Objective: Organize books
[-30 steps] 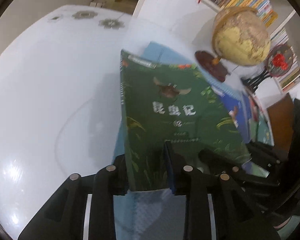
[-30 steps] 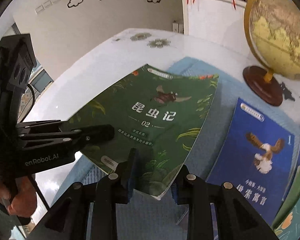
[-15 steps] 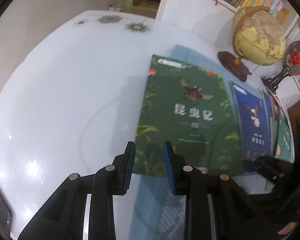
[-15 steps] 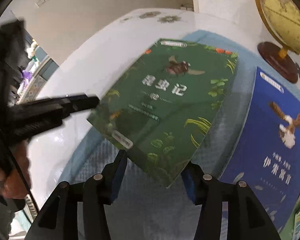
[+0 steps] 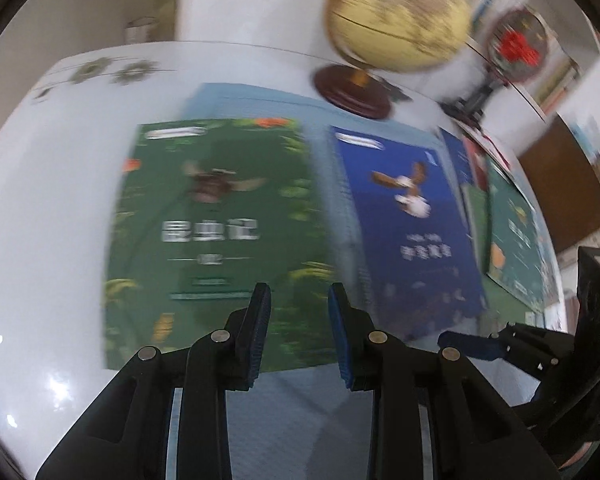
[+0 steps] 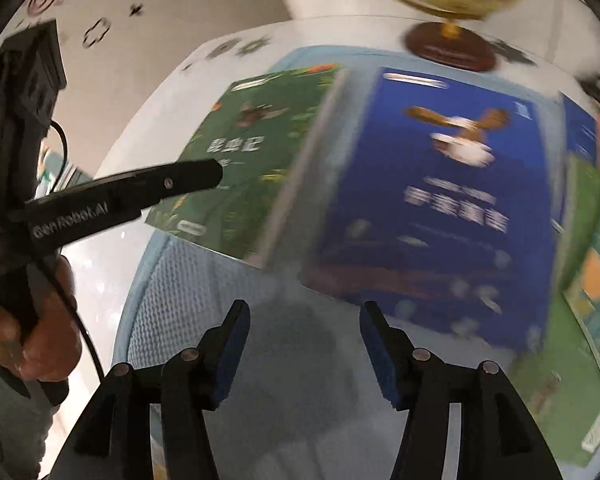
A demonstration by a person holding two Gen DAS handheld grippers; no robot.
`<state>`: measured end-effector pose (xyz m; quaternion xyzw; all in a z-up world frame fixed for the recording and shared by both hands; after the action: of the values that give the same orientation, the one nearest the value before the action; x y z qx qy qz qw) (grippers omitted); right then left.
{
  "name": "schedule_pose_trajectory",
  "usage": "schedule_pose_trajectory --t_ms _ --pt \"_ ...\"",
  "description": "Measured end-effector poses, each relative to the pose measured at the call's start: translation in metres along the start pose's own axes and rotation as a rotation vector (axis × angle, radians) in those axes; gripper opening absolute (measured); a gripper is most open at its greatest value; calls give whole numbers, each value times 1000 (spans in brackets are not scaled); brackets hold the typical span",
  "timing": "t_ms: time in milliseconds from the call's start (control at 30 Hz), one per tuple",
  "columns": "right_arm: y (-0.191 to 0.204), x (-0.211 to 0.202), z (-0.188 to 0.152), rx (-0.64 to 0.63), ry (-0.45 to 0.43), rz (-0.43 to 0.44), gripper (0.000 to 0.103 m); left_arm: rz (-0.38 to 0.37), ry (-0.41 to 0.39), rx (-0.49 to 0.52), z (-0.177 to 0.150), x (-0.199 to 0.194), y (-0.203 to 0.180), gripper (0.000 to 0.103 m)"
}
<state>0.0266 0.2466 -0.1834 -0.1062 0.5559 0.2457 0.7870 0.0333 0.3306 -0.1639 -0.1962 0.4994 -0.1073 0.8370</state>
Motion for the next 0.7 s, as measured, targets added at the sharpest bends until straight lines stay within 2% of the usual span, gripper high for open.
schedule_pose_trajectory --t_ms 200,333,467,500,633,700 --pt "-43 -35 -21 122 -20 -50 55 -55 34 39 -2 7 -30 27" --pt "-77 -56 -39 244 -33 -66 55 -133 33 61 -5 1 -61 27" --pt "-116 -81 -59 384 -64 -50 55 -140 35 138 -12 -1 -98 28" --pt "-126 -87 -63 418 -75 -41 55 -137 35 151 -14 -1 -105 29" --pt "-159 -102 -82 508 -104 -32 56 -137 48 172 -25 4 -133 48" --pt "-169 -107 -91 524 -111 -26 56 -129 56 175 -30 7 -141 49"
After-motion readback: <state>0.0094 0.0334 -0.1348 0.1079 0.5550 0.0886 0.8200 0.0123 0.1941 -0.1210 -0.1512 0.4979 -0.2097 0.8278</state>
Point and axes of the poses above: each gripper's, at about its wrist camera, not at the fingertips, and x roughly the way its jaws point, y to its left, z to its top, the point moved 9 cm from there along x, roughly the way its jaws point, and after that the axes turned 11 degrees about -z, right-handed, at the moved point
